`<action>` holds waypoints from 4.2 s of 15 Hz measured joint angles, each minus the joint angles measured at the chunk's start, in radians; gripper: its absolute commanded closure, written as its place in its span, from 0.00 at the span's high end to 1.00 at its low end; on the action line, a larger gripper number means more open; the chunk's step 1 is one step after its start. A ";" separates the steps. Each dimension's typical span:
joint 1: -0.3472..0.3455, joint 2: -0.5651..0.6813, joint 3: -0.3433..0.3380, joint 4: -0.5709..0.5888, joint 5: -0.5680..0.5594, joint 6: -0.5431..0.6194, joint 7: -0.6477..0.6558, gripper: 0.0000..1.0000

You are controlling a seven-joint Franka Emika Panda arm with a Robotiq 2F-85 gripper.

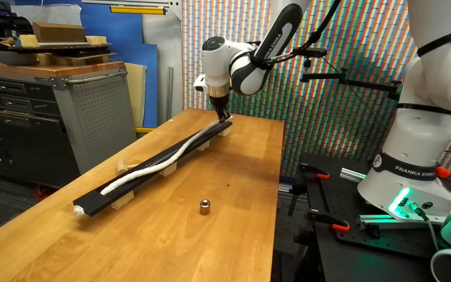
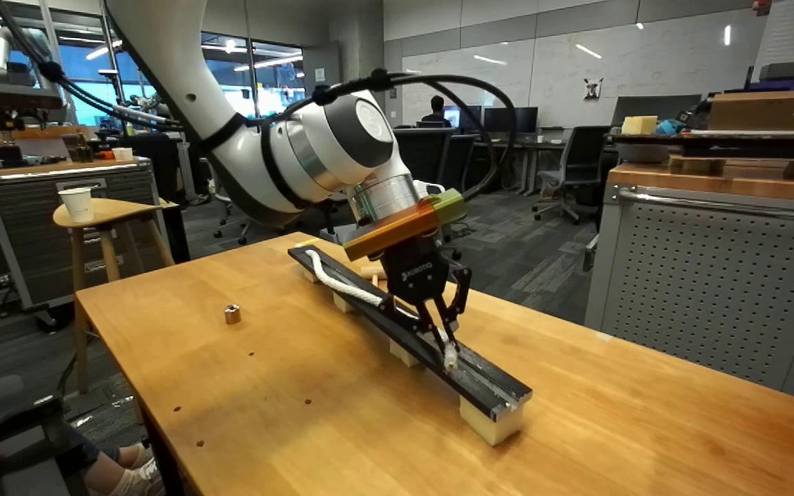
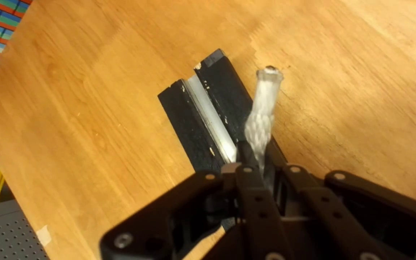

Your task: Pick up the rope and arrange properly on the board

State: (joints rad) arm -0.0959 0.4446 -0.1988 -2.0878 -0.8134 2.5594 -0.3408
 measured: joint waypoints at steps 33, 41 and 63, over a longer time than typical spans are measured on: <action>-0.102 0.155 0.017 0.197 -0.009 -0.062 -0.492 0.03; -0.103 0.151 0.018 0.187 0.007 -0.098 -0.441 0.03; -0.142 0.151 0.018 0.198 0.025 -0.097 -0.379 0.77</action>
State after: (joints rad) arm -0.2375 0.5955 -0.1808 -1.8902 -0.7880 2.4623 -0.7201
